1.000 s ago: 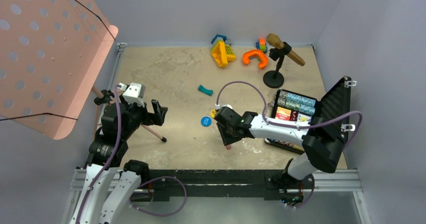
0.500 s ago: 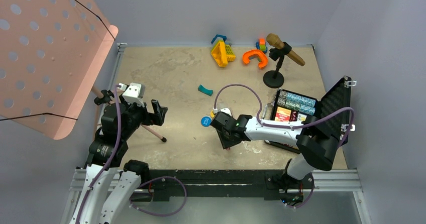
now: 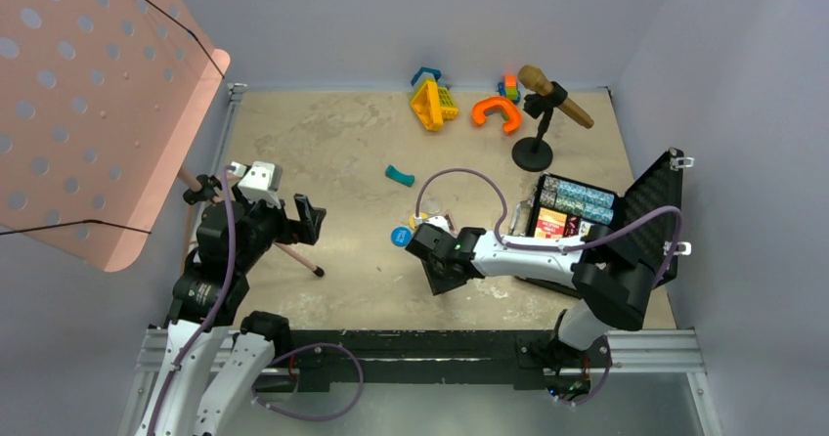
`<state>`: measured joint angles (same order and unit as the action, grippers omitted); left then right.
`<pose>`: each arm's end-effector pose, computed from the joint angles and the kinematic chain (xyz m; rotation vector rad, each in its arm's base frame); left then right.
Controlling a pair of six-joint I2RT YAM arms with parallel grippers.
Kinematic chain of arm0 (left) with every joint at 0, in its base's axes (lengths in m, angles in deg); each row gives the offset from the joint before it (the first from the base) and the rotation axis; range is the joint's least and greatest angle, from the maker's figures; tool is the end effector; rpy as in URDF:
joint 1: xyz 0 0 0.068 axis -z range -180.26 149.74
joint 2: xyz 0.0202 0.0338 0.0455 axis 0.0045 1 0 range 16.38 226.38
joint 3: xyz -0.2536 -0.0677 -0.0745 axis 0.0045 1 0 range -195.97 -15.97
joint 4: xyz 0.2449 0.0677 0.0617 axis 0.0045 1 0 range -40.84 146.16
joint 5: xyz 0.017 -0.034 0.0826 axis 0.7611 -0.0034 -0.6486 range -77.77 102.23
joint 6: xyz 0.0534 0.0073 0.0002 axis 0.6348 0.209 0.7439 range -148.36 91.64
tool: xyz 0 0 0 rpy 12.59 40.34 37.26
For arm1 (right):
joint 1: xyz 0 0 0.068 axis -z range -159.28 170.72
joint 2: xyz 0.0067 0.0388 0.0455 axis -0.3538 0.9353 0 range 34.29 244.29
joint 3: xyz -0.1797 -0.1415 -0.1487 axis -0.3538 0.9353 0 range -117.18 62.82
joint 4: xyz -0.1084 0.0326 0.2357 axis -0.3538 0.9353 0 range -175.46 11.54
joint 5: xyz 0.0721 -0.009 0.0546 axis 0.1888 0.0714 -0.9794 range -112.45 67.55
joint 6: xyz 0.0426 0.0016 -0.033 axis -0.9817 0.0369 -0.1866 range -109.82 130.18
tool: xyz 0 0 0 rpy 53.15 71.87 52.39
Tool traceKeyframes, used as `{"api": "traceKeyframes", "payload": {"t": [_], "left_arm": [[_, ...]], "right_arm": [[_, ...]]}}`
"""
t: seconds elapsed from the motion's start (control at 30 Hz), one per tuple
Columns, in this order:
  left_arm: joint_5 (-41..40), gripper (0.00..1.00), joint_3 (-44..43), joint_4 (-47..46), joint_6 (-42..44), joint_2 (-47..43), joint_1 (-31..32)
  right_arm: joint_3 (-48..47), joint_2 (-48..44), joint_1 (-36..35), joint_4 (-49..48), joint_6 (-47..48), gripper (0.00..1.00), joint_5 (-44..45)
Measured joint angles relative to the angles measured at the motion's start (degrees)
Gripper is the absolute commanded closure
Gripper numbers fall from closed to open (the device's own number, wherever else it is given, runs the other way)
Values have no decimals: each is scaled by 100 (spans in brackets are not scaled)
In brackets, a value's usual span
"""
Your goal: Pack up texas hold em set
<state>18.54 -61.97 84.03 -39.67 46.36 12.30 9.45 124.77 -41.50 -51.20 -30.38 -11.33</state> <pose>0.1102 -0.0286 0.3353 0.0963 1.9141 -0.3865 0.1405 0.2522 0.1743 -0.4792 2.7415 0.1877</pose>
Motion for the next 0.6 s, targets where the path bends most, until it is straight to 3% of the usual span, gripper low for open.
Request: {"api": "traceKeyframes", "payload": {"t": [0.33, 0.6], "left_arm": [[0, 1, 0, 2, 0, -44, 0], [0, 1, 20, 7, 0, -59, 0]], "right_arm": [[0, 153, -52, 76, -107, 68, 61], [-129, 278, -111, 131, -94, 75, 157]]}}
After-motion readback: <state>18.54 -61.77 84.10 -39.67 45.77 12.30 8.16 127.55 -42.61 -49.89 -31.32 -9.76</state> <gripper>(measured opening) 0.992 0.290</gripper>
